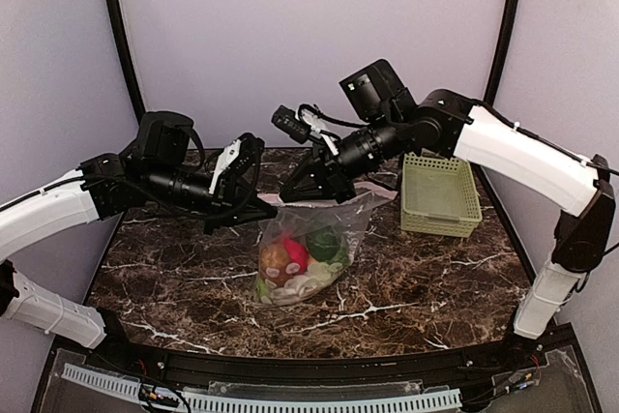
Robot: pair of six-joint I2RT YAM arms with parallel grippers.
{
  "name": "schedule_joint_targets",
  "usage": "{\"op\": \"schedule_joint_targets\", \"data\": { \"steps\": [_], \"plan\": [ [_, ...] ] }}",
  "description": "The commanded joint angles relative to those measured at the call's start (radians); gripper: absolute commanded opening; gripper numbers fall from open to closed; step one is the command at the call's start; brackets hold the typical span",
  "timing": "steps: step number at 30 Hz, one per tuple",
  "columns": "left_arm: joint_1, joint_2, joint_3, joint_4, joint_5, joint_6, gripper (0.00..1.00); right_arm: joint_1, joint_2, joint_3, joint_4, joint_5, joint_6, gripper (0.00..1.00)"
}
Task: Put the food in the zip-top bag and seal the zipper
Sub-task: Zip the zipper on the zipper food storage bag.
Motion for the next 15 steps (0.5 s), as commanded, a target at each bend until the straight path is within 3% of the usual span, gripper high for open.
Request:
{"op": "schedule_joint_targets", "data": {
  "steps": [1,15],
  "plan": [
    [0.019,-0.05,-0.009,0.0,0.024,-0.005,0.01,-0.016,-0.046,-0.033,-0.058,0.073,-0.006,0.0],
    [0.038,-0.078,-0.008,-0.015,0.001,0.006,0.01,-0.033,-0.091,-0.096,-0.055,0.118,0.004,0.0]
  ]
}}
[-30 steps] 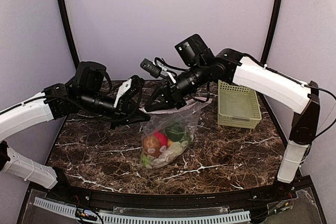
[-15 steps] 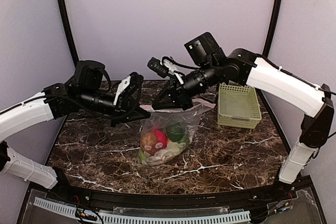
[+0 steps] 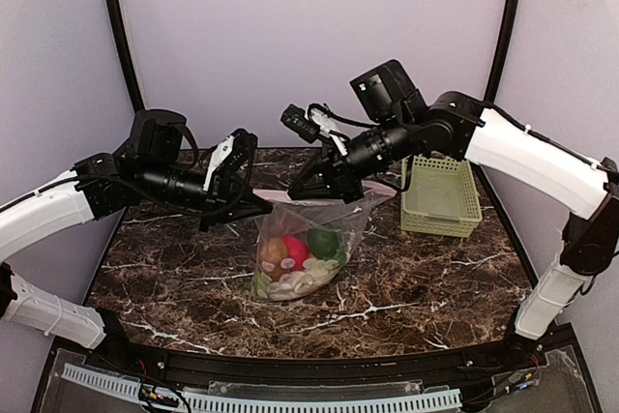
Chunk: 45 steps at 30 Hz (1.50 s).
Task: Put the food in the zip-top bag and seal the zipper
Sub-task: Zip the zipper on the zipper food storage bag, then hold the zipper food storage bag at the center of the board.
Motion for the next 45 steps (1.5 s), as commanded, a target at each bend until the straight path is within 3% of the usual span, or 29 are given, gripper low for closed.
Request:
{"op": "schedule_joint_targets", "data": {
  "steps": [1,9,12,13,16,18,35,37,42,45],
  "plan": [
    [0.023,-0.053,-0.004,-0.015,0.003,0.007,0.01,-0.026,-0.04,-0.04,-0.072,0.058,0.005,0.0],
    [0.036,-0.048,-0.005,0.011,0.025,-0.022,0.01,-0.031,-0.048,-0.056,-0.05,0.029,0.025,0.0],
    [0.036,-0.036,-0.02,0.07,0.108,-0.076,0.02,-0.025,-0.027,-0.042,-0.041,-0.034,0.038,0.0],
    [0.036,-0.026,-0.024,0.107,0.131,-0.111,0.04,-0.02,-0.016,-0.03,-0.044,-0.035,0.038,0.0],
    [0.036,-0.001,-0.017,0.155,0.207,-0.16,0.28,-0.011,0.009,-0.01,-0.047,-0.039,0.033,0.0],
    [0.036,0.016,-0.012,0.159,0.216,-0.174,0.39,-0.007,0.022,0.001,-0.047,-0.046,0.03,0.0],
    [0.036,0.077,0.004,0.12,0.143,-0.182,0.52,-0.003,0.015,0.013,-0.045,-0.051,0.016,0.0],
    [0.035,0.08,0.004,0.128,0.139,-0.188,0.51,-0.004,0.012,0.012,-0.046,-0.052,0.016,0.0],
    [0.036,0.087,0.001,0.148,0.153,-0.208,0.19,-0.003,0.009,0.009,-0.045,-0.05,0.014,0.0],
    [0.036,0.084,-0.003,0.159,0.161,-0.213,0.07,-0.003,0.009,0.009,-0.047,-0.041,0.012,0.0]
  ]
}}
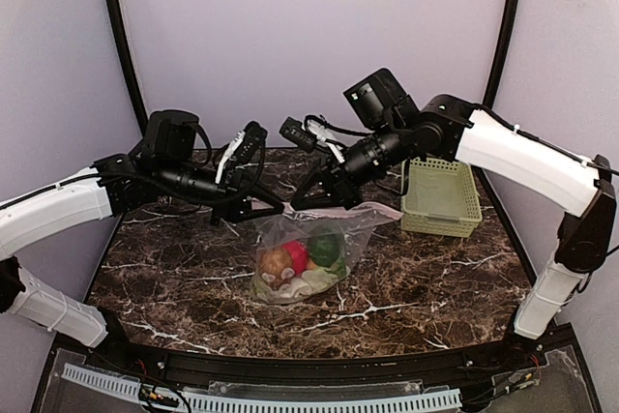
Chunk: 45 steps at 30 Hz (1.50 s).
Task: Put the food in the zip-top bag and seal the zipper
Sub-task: Hold the zipper food storage bag at the center of the board, then zip the zipper on the zipper food storage bag.
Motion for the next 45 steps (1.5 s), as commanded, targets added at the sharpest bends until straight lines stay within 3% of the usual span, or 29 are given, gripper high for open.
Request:
{"op": "schedule_joint_targets", "data": {
  "steps": [1,11,25,45],
  "plan": [
    [0.004,-0.005,0.009,0.024,0.014,-0.014,0.02,0.007,-0.022,0.015,0.0,0.012,-0.009,0.0],
    [0.004,-0.042,0.003,0.022,0.012,0.006,0.01,0.007,-0.056,0.007,0.005,0.086,-0.009,0.0],
    [0.008,-0.107,0.021,-0.078,-0.101,0.101,0.01,-0.006,-0.144,-0.094,-0.005,0.183,0.009,0.0],
    [0.04,-0.15,-0.008,-0.036,-0.244,0.074,0.01,-0.025,-0.186,-0.154,0.012,0.248,0.023,0.0]
  ]
}}
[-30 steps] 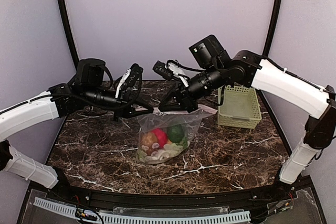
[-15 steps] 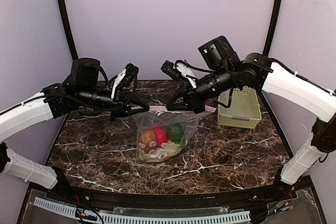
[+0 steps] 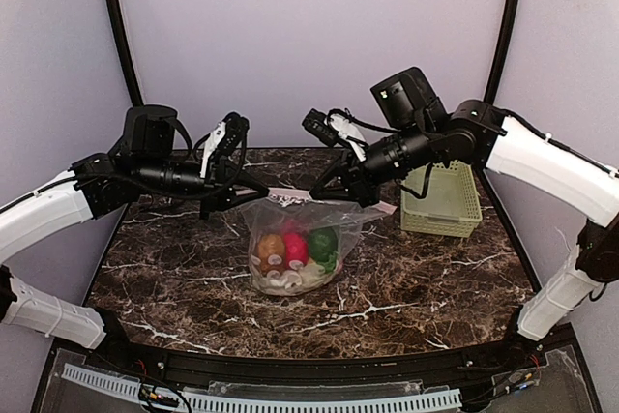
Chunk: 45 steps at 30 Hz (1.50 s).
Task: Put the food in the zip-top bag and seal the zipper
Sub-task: Zip the zipper on the zipper food storage bag.
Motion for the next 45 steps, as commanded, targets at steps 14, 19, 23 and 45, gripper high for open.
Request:
{"op": "schedule_joint_targets", "data": {
  "steps": [14,19,23,45],
  "plan": [
    [0.072,-0.053,-0.018,0.038,-0.192,-0.059,0.01,-0.05,-0.059,-0.084,-0.028,0.081,0.014,0.0],
    [0.086,-0.062,-0.028,0.057,-0.224,-0.072,0.01,-0.061,-0.066,-0.092,-0.022,0.091,0.014,0.0],
    [0.097,-0.066,-0.032,0.062,-0.234,-0.079,0.01,-0.069,-0.074,-0.099,-0.019,0.096,0.014,0.0],
    [0.183,-0.062,-0.047,0.084,-0.28,-0.135,0.0,-0.128,-0.131,-0.17,-0.015,0.108,0.026,0.0]
  ]
}}
